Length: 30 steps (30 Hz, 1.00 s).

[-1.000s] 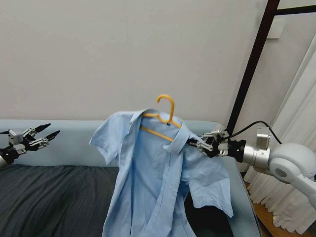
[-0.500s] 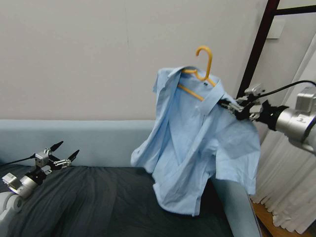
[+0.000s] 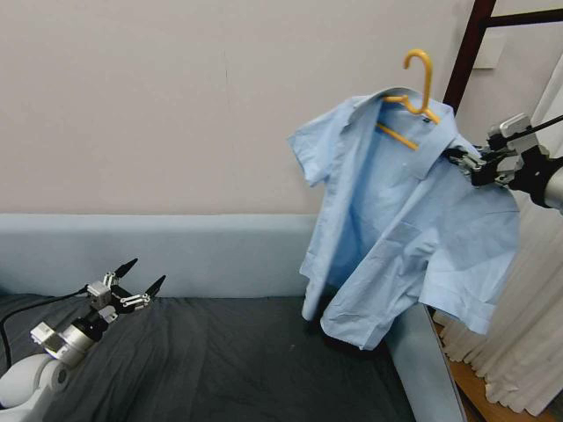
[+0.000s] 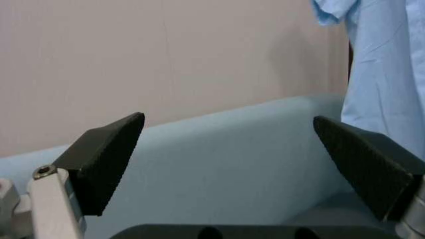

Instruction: Pick up the clothes from the sofa and hang them on the clothes hanger.

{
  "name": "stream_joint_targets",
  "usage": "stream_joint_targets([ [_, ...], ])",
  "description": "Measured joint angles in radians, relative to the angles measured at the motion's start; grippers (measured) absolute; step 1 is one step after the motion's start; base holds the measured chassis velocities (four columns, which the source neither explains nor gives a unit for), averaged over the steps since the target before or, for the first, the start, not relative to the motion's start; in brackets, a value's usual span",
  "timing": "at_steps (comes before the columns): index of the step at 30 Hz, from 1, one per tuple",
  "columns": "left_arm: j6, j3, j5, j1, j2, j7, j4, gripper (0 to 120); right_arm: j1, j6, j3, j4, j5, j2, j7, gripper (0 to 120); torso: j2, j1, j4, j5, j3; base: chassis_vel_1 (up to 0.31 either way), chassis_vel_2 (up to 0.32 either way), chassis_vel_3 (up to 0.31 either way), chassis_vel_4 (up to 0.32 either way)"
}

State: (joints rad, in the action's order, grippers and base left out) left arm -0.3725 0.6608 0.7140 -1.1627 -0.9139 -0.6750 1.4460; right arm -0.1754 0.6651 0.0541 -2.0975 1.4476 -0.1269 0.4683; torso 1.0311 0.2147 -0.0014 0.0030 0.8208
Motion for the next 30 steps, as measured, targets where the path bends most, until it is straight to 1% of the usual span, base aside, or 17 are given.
stream_joint_targets([
  [2,-0.01,0.009,-0.012,-0.02,-0.01,0.001,0.003,100,0.026,0.01,-0.002,0.019,0.053,0.004,0.069,7,0.0,0.0,0.0002,0.0002,0.0,0.0,0.0,0.0,0.0],
  [3,-0.013,0.012,-0.013,-0.025,-0.01,0.001,0.003,100,0.037,0.011,-0.002,0.027,0.066,0.008,0.082,7,0.0,0.0,0.0003,0.0002,0.0,0.0,0.0,0.0,0.0],
  [6,-0.016,0.017,-0.014,-0.029,-0.008,0.0,0.003,100,0.061,0.017,-0.004,0.047,0.081,0.019,0.096,7,0.0,0.0,0.0002,0.0,0.0,0.0,0.0,0.0,0.0],
  [10,-0.019,0.023,-0.012,-0.029,0.003,-0.001,0.005,100,0.117,0.054,-0.015,0.097,0.107,0.025,0.104,7,0.0,0.0,-0.0001,0.0001,0.0,0.0,0.0,0.0,0.0],
  [14,-0.022,0.024,-0.011,-0.029,0.005,-0.002,0.007,100,0.155,0.061,-0.035,0.142,0.103,0.015,0.1,7,0.0,0.0,-0.0002,0.0001,0.0,0.0,0.0,0.0,0.0],
  [16,-0.023,0.024,-0.012,-0.03,0.001,-0.002,0.008,100,0.189,0.062,-0.061,0.181,0.081,-0.019,0.099,7,0.0,0.0,-0.0003,0.0,0.0,0.0,0.0,0.0,0.0],
  [17,-0.023,0.024,-0.012,-0.03,0.001,-0.002,0.008,100,0.189,0.062,-0.061,0.181,0.081,-0.019,0.099,7,0.0,0.0,-0.0003,0.0,0.0,0.0,0.0,0.0,0.0],
  [20,-0.023,0.022,-0.016,-0.031,-0.009,-0.003,0.009,100,0.243,0.059,-0.108,0.255,0.047,-0.115,0.145,7,0.0,0.0,0.0004,0.0001,0.0,0.0,0.0,0.0,0.0],
  [22,-0.024,0.021,-0.02,-0.034,-0.014,-0.002,0.01,100,0.259,0.037,-0.128,0.304,0.018,-0.173,0.172,7,0.0,0.0,0.0005,-0.0002,0.0,0.0,0.0,0.0,0.0],
  [23,-0.024,0.021,-0.02,-0.034,-0.014,-0.002,0.01,100,0.259,0.037,-0.128,0.304,0.018,-0.173,0.172,7,0.0,0.0,0.0005,-0.0002,0.0,0.0,0.0,0.0,0.0],
  [24,-0.024,0.021,-0.021,-0.036,-0.015,-0.002,0.011,100,0.261,0.028,-0.132,0.321,0.004,-0.19,0.175,7,0.0,0.0,0.0005,-0.0002,0.0,0.0,0.0,0.0,0.0],
  [26,-0.024,0.024,-0.026,-0.045,-0.016,0.002,0.012,100,0.274,0.003,-0.152,0.394,-0.064,-0.255,0.172,7,0.0,0.0,0.0002,0.0001,0.0,0.0,0.0,0.0,0.0],
  [27,-0.024,0.024,-0.026,-0.045,-0.016,0.002,0.012,100,0.274,0.003,-0.152,0.394,-0.064,-0.255,0.172,7,0.0,0.0,0.0002,0.0001,0.0,0.0,0.0,0.0,0.0],
  [28,-0.024,0.028,-0.027,-0.049,-0.015,0.003,0.012,100,0.292,-0.003,-0.172,0.433,-0.101,-0.285,0.162,7,0.0,0.0,0.0001,0.0001,0.0,0.0,0.0,0.0,0.0],
  [30,-0.024,0.036,-0.027,-0.054,-0.01,0.004,0.007,100,0.321,-0.01,-0.201,0.48,-0.147,-0.318,0.145,7,0.0,0.0,-0.0001,0.0001,0.0,0.0,0.0,0.0,0.0],
])
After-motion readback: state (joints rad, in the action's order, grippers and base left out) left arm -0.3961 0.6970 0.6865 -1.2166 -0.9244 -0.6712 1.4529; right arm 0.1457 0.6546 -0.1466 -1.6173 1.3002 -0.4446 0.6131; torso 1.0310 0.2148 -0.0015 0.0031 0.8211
